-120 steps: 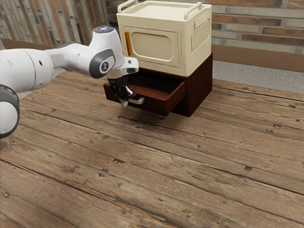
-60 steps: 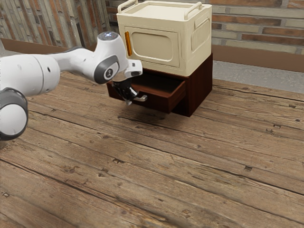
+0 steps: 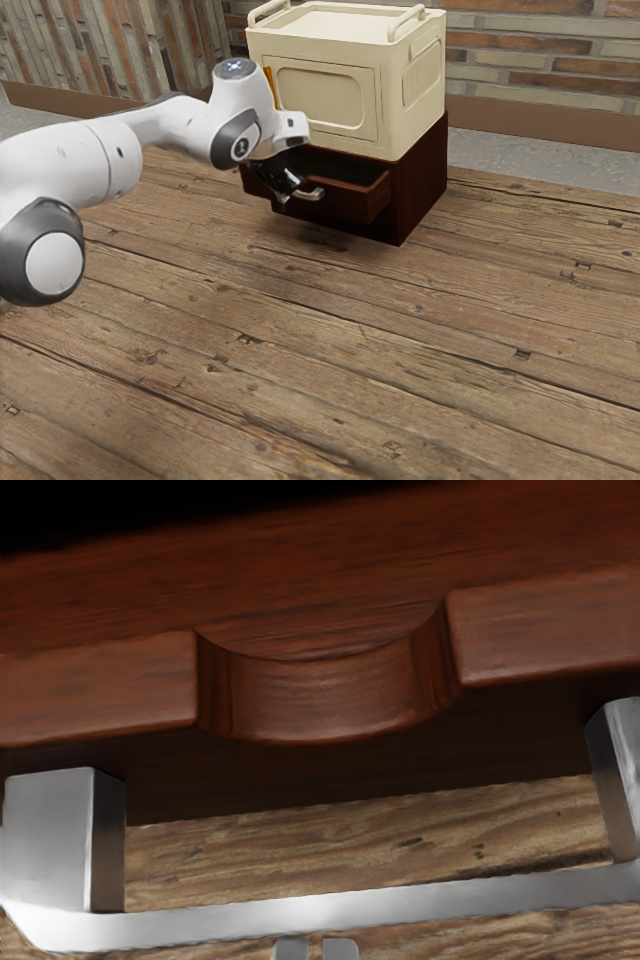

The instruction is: Push the drawer handle with one arm to close the drawer

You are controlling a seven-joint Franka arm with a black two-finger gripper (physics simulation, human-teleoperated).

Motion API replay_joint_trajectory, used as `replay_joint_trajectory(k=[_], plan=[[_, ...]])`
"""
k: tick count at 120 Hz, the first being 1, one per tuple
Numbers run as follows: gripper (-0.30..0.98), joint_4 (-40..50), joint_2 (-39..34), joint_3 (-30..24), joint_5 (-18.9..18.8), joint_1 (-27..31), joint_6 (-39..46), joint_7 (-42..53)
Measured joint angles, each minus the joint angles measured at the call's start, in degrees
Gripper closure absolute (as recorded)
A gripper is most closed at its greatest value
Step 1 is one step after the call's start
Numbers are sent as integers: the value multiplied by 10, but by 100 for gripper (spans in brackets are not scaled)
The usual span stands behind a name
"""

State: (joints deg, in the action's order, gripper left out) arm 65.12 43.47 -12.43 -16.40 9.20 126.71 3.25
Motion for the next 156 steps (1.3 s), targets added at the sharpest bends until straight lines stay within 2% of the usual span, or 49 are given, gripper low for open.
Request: replay_joint_trajectory(k=[26,49,156], plan=[[79,-43,28,2,-1,-13,1,-2],[79,-74,53,37,1,-31,4,-3],[79,-104,98,72,2,-58,118,-37]])
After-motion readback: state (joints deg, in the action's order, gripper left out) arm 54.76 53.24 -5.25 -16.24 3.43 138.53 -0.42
